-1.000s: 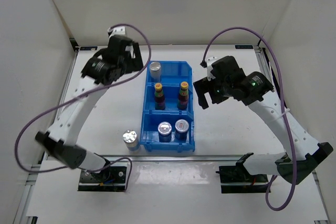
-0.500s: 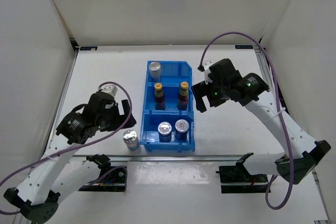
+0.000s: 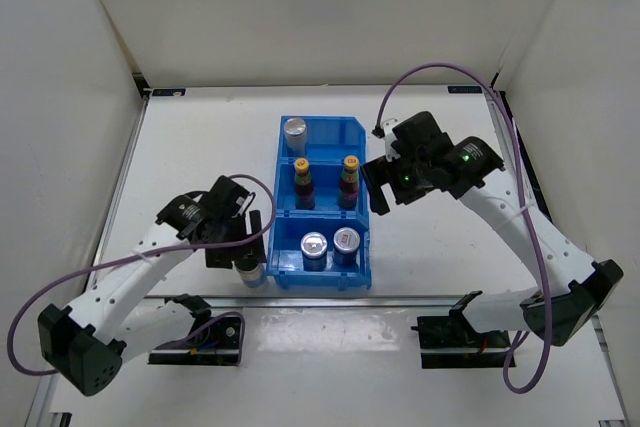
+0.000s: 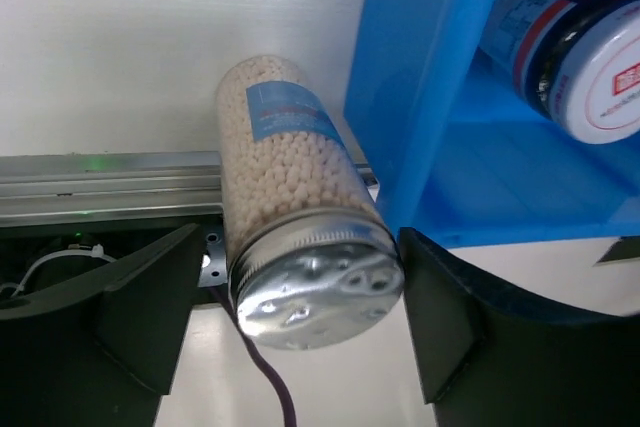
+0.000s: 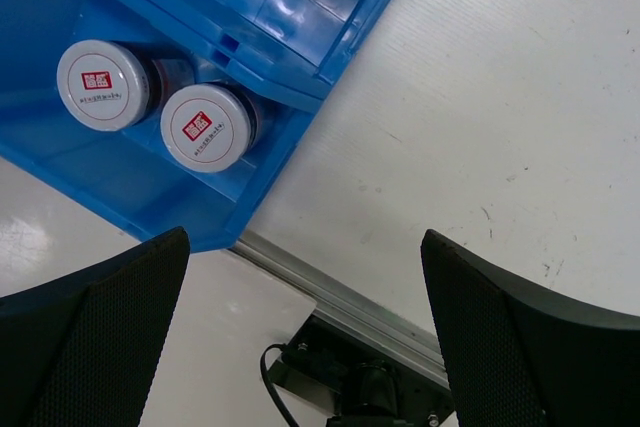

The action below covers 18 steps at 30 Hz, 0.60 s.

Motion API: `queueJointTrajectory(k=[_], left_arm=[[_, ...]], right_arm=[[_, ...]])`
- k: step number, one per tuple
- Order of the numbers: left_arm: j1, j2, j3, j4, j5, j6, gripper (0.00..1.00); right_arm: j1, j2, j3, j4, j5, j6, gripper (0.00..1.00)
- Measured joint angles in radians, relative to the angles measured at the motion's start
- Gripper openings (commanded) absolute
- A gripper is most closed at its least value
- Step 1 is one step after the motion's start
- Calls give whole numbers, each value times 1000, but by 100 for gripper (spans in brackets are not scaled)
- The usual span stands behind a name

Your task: Organize the condiment bottles

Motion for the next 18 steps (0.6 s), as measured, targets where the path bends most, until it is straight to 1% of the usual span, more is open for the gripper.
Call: queueJointTrajectory(k=[2,3,5,6,7,10,13,16,18], left_arm=[[-4,35,2,8,0,2,76],[-6,56,6,9,5,3,61],[-12,90,35,0,6,19,45],[-14,104,55,-3,2,24,33],[-14,119,84,-14,-2,29,11],[-19,174,243,-74,-40,46,11],[-19,261,491,-154,-108,80,11],[-4,410,841,-192,-168,140,11],[18,559,1155,-208,-182,188,11]], right_arm=[[0,0,-3,-1,3,0,100],[0,1,-5,0,5,0,100],[0,1,-9,-2,9,0,100],[0,1,-9,-2,11,0,100],[0,1,-9,-1,14,0,100],[0,1,-14,0,26,0,100],[0,-1,-28,0,34,0,100],[0,-7,-47,-1,43,0,100],[0,-15,-56,-1,50,0,100]])
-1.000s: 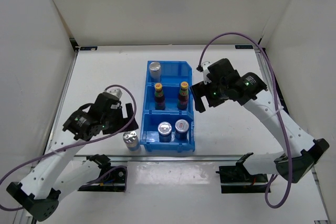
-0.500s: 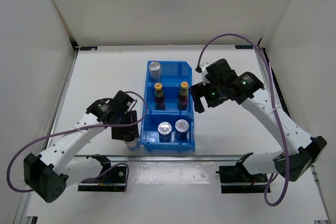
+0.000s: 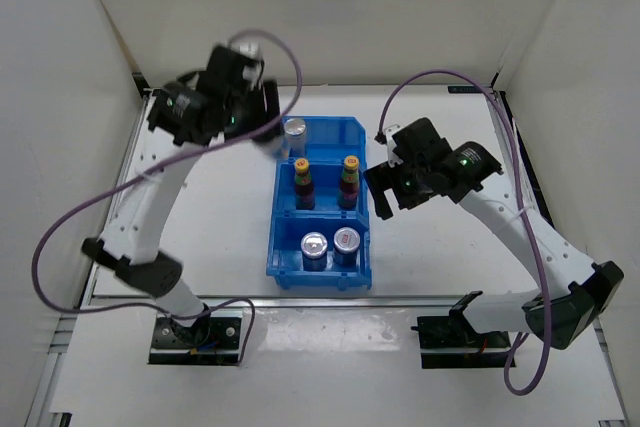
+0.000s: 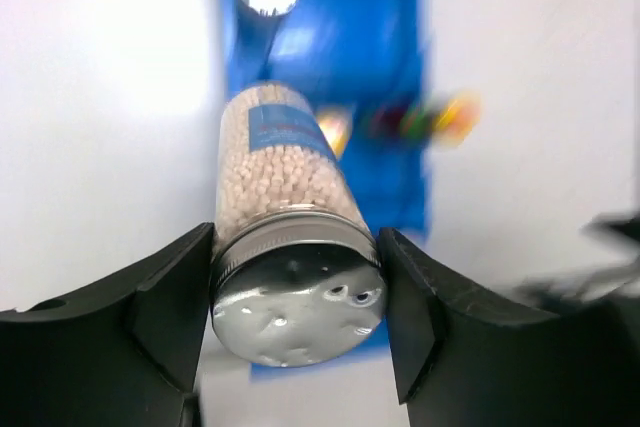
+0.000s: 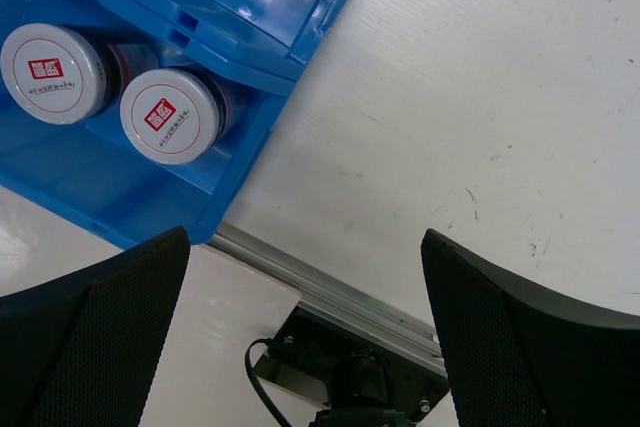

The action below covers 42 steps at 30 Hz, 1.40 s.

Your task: Organize the condiment bottles

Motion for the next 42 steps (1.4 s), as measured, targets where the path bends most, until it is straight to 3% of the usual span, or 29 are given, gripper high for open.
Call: queueJointTrajectory(k=[3,6,11,17,27,32,37,39,42], left_arm=[[51,206,402,65,-5,65,11],[103,329,590,113,5,94,11],[130,444,579,71,22,102,11],[35,629,575,114,27,142,11],[-15,685,576,166,50,146,11],[-17,772,571,167,52,142,16],[-24,830,564,167,66,130,27],[-25,849,564,169,71,128,38],[-25,875,563,171,87,125,64]], right_arm=[[0,-19,-6,-2,9,0,100],[0,-38,-6,-2,19,0,100],[0,-63,-6,-2,35,-2,100],[0,-105,-24,-3,63,-6,100],[0,-137,-55,-6,97,-14,100],[0,-141,-56,-6,107,-27,100],[0,-150,-60,-7,109,-29,100],[0,-150,-64,-6,111,-29,100],[0,-150,-76,-9,117,-30,100]])
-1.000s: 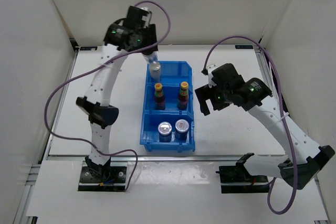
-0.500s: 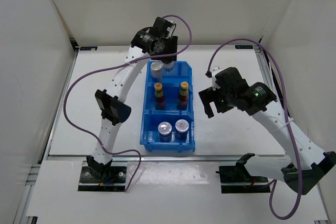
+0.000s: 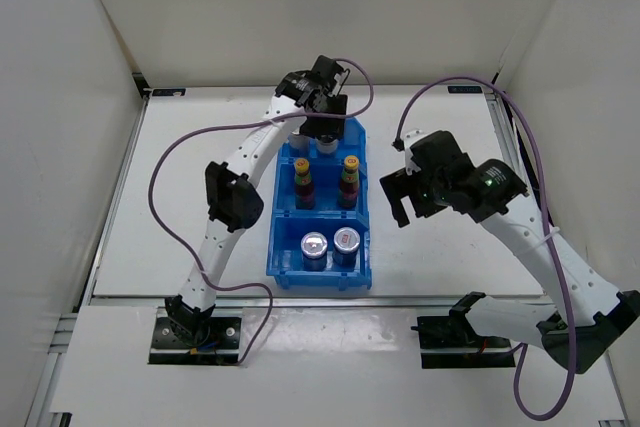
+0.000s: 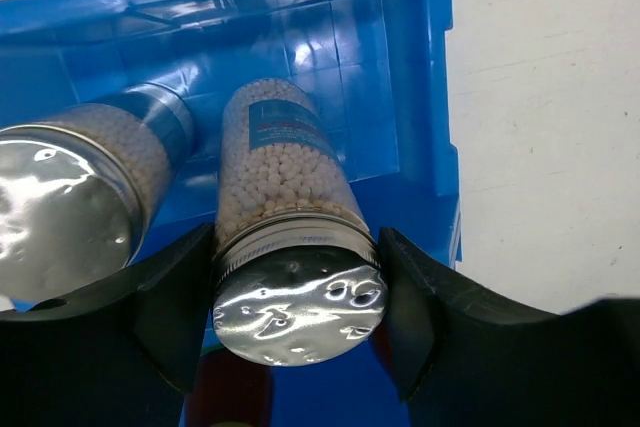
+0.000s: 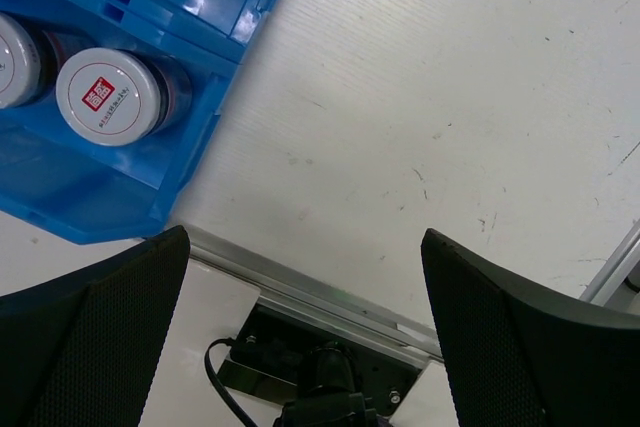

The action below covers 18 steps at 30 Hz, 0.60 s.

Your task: Organize the condiment bottles

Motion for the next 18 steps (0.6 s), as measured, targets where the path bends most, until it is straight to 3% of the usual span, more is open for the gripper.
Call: queueJointTrajectory(k=[2,9,18], left_arm=[[0,6,-14,5,10,-5,78],[8,11,-78,32,80,-15,100],[35,-5,-36,30,72,-14,100]], right_arm=[[0,-2,-6,0,5,3,100],[0,-12,-38,4,23,26,100],[0,-30,-50,21,57,79,100]])
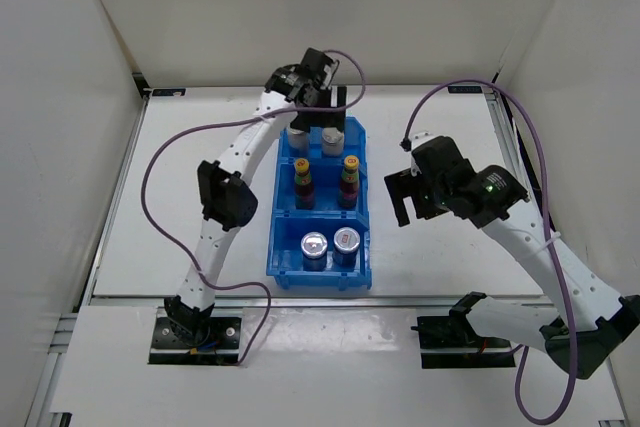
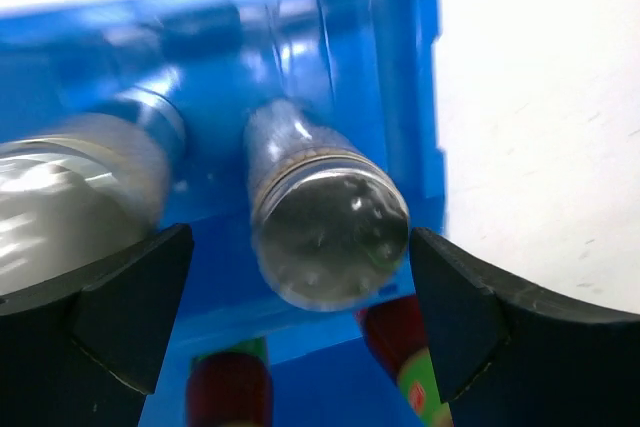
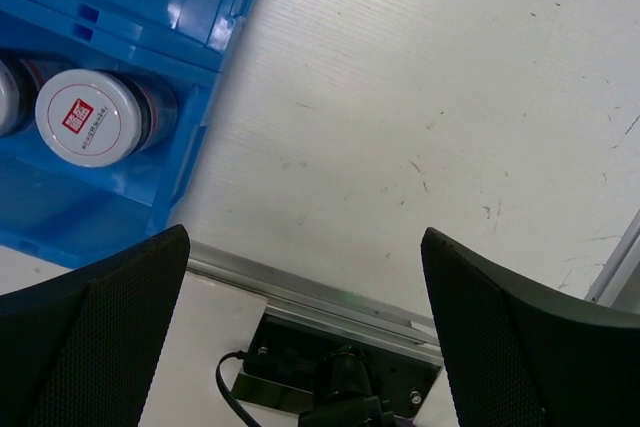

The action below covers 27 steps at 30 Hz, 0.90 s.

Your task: Organize the condiment bottles

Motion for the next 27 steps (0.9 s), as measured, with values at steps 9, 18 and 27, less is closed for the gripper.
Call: queueJointTrajectory(k=[9,18,27], left_arm=[[72,-468,-105,78,-143,133,100],[137,-1366,-1123,375,-373,196,100],[150,-1835,-1688,439,-392,130,100]], right_arm=[[0,-11,-19,19,180,105,100],[0,-20,-40,18,385,151,100],[0,-22,-87,11,457,161,100]])
